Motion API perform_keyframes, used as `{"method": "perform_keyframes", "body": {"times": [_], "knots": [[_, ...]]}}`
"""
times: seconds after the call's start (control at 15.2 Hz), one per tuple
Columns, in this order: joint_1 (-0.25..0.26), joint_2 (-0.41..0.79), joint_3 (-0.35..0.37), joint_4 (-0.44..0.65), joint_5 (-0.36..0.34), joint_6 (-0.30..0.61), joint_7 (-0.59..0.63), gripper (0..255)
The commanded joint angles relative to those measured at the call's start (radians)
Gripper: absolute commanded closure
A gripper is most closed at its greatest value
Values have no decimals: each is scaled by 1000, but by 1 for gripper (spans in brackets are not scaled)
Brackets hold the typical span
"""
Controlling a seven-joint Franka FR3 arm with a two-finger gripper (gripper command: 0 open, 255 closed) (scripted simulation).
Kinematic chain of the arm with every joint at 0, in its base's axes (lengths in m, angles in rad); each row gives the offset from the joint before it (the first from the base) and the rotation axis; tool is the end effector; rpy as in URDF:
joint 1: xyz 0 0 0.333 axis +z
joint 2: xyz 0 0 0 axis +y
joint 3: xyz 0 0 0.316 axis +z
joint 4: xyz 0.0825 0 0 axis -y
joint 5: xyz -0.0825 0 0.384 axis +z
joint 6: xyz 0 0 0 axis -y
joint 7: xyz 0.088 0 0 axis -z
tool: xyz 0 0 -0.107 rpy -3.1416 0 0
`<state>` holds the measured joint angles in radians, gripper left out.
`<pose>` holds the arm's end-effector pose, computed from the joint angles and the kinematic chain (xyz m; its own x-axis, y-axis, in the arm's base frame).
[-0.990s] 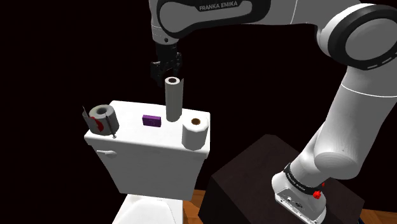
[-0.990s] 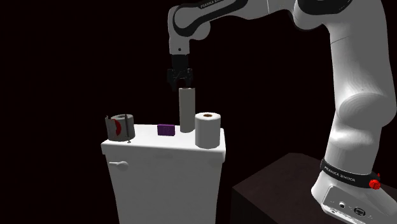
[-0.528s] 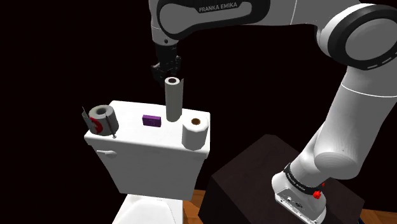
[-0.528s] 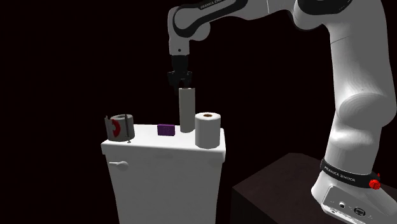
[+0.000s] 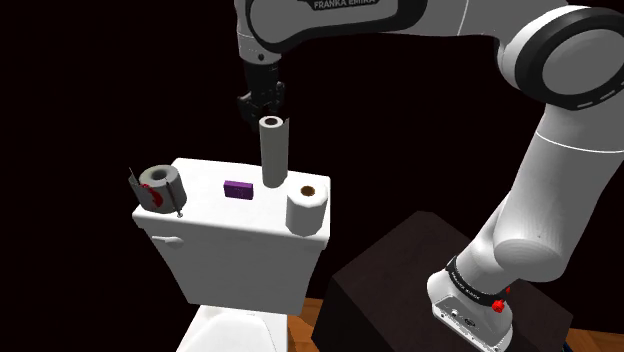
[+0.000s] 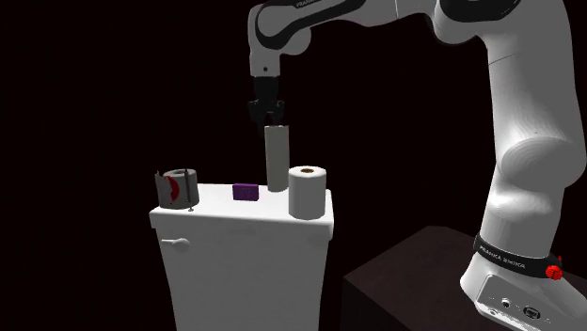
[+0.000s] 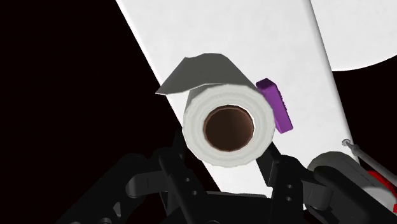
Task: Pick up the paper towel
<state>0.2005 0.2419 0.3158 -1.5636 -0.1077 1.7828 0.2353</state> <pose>0.5633 0.2877 0.5086 0.9565 0.2917 -0.0032 0.2916 -0.9560 0.0322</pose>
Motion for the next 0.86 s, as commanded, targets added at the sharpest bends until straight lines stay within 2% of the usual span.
{"method": "perform_keyframes", "body": {"times": [0.0, 0.66, 0.79], "knots": [[1, -2, 1, 26, 1, -28, -1, 255], [11, 15, 4, 184, -3, -170, -4, 255], [11, 15, 4, 187, -3, -172, -4, 255]]}}
